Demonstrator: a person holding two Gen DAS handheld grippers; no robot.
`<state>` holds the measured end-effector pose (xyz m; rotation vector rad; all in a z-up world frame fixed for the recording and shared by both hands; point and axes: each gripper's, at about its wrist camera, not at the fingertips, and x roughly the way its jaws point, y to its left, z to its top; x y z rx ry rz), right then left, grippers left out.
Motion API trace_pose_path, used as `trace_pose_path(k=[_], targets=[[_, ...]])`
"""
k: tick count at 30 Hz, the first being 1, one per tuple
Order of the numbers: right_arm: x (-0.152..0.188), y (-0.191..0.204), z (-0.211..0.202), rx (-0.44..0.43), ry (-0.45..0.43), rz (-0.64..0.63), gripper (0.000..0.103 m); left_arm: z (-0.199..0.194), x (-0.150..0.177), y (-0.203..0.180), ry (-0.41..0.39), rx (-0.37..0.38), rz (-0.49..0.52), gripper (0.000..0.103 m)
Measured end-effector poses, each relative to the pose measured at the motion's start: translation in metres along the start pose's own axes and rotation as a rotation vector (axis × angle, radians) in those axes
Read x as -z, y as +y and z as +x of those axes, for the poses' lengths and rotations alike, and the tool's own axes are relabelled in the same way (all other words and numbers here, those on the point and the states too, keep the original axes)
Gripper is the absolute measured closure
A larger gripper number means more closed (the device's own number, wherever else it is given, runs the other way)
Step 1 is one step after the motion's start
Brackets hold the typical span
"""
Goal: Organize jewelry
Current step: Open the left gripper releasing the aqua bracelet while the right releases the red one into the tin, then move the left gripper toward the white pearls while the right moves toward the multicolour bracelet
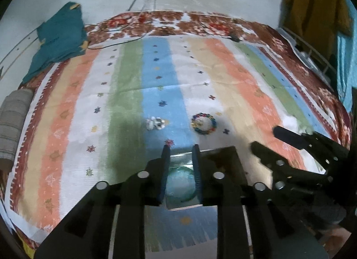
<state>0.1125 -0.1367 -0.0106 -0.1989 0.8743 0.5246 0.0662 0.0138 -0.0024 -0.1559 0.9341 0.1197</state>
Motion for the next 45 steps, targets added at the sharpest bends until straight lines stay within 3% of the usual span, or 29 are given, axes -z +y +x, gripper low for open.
trace_pose_path(k=[11, 17, 29, 45], targets=[[-0.005, -0.022, 0.024, 0.034, 0.055, 0.044, 0.051, 0.025, -0.012, 0.022, 0.048, -0.030, -0.078, 0.057], [-0.011, -0.027, 0.030, 0.039, 0.063, 0.056, 0.041, 0.040, -0.017, 0.032, 0.078, -0.062, -0.095, 0.051], [-0.019, -0.032, 0.045, 0.045, 0.080, 0.062, 0.031, 0.056, -0.022, 0.035, 0.103, -0.114, -0.058, 0.046], [-0.019, -0.030, 0.047, 0.045, 0.089, 0.055, 0.030, 0.062, -0.022, 0.032, 0.119, -0.117, -0.034, 0.043]])
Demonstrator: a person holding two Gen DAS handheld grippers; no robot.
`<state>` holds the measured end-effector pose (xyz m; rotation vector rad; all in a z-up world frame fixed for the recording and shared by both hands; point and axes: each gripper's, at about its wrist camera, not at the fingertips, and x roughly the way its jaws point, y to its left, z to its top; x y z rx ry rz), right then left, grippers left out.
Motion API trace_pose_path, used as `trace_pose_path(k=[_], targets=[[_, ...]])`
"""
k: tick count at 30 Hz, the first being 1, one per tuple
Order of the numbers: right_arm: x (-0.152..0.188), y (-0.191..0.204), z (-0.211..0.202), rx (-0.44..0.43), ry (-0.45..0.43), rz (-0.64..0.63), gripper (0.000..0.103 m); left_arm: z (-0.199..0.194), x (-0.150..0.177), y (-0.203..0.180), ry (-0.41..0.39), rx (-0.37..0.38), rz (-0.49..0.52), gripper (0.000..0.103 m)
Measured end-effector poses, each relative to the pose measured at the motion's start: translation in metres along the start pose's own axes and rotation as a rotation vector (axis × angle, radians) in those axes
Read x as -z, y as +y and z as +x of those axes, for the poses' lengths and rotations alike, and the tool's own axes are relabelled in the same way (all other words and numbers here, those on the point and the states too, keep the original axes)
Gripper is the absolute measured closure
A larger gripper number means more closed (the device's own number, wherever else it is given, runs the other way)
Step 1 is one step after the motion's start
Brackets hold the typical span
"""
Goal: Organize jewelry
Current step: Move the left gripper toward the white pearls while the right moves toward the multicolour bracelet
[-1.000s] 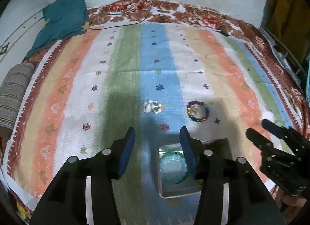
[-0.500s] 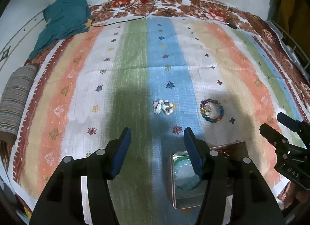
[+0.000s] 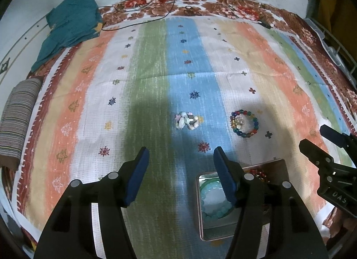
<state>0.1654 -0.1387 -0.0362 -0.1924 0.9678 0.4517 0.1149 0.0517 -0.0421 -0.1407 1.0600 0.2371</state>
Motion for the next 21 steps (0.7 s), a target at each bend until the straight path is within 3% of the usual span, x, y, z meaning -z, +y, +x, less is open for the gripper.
trace_pose_path(k=[21], targets=[[-0.019, -0.010, 0.031, -0.019, 0.020, 0.025, 0.030, 0.041, -0.021, 0.008, 0.069, 0.008, -0.014, 0.043]])
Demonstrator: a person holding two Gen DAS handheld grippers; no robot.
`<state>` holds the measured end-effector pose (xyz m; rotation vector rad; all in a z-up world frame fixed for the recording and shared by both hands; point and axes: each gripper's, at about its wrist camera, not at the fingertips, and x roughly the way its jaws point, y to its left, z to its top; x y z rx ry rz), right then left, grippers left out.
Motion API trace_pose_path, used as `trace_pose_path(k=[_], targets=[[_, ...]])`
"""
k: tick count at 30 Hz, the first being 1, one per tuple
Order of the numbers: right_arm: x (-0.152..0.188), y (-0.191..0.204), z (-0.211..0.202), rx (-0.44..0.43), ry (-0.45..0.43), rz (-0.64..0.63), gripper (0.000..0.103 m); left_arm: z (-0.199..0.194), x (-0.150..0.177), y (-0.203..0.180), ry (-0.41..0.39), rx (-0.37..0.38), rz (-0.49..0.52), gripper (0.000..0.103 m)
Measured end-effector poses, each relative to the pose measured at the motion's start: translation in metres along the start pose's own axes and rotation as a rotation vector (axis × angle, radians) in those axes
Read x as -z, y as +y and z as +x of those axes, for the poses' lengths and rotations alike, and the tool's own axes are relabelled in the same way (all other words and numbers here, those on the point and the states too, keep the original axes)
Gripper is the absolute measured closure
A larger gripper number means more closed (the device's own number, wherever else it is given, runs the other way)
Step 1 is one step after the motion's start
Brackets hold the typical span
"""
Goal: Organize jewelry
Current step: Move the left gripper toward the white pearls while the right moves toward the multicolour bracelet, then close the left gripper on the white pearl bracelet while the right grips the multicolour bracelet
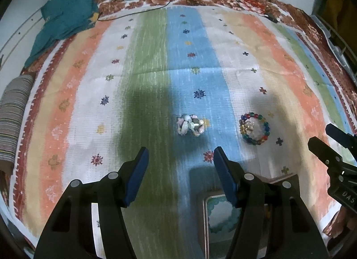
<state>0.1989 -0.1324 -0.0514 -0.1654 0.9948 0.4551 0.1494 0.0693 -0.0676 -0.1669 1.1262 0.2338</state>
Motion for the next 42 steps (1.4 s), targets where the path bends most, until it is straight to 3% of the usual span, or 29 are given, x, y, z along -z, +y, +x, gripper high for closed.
trace_pose_path(k=[14, 24, 42], targets=[[-0.009, 0.002, 0.021, 0.001, 0.030, -0.013, 0.030, 0.020, -0.009, 0.000, 0.031, 0.001, 0.022, 0.043], [-0.014, 0.002, 0.040, -0.003, 0.064, -0.013, 0.030, 0.035, -0.016, 0.013, 0.062, 0.034, -0.033, 0.043], [-0.017, -0.004, 0.087, 0.049, 0.150, -0.028, 0.030, 0.074, -0.031, 0.017, 0.109, 0.029, -0.039, 0.043]])
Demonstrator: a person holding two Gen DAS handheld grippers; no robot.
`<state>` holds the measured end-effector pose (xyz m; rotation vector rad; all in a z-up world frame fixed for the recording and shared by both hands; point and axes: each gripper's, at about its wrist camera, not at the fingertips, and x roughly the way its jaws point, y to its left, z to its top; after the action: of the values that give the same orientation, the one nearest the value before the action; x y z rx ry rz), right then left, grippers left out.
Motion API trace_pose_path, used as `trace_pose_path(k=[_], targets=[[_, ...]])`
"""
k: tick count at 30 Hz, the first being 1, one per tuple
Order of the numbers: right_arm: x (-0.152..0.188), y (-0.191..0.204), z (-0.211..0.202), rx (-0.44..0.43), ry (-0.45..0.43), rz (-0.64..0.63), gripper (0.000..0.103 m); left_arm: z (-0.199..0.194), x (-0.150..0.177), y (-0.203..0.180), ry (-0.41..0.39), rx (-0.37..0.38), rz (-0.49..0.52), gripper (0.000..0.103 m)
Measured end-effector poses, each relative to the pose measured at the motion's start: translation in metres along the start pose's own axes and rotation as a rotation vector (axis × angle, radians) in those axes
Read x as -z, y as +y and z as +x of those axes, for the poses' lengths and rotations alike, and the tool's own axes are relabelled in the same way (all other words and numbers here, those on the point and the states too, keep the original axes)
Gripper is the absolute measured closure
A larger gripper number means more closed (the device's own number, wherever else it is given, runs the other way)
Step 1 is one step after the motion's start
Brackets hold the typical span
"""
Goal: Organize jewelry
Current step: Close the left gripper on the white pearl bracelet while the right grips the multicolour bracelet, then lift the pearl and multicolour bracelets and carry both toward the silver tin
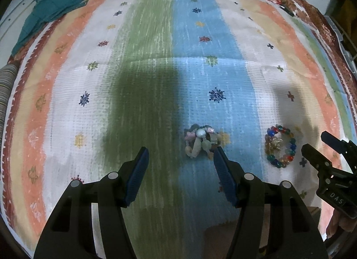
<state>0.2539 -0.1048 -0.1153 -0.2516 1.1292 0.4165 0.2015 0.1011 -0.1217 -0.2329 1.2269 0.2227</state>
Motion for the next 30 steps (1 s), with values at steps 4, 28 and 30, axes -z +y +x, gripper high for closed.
trace_pose_path(k=[4, 28, 30], targets=[[-0.001, 0.001, 0.009, 0.000, 0.016, -0.010, 0.030, 0.009, -0.005, 0.002, 0.011, -0.014, 0.006, 0.043], [-0.004, 0.007, 0.029, 0.009, 0.032, -0.068, 0.091, 0.028, -0.011, -0.004, 0.026, -0.056, 0.093, 0.086], [-0.005, 0.007, 0.026, 0.005, 0.026, -0.068, 0.092, 0.021, -0.013, 0.001, 0.012, -0.043, 0.079, 0.086]])
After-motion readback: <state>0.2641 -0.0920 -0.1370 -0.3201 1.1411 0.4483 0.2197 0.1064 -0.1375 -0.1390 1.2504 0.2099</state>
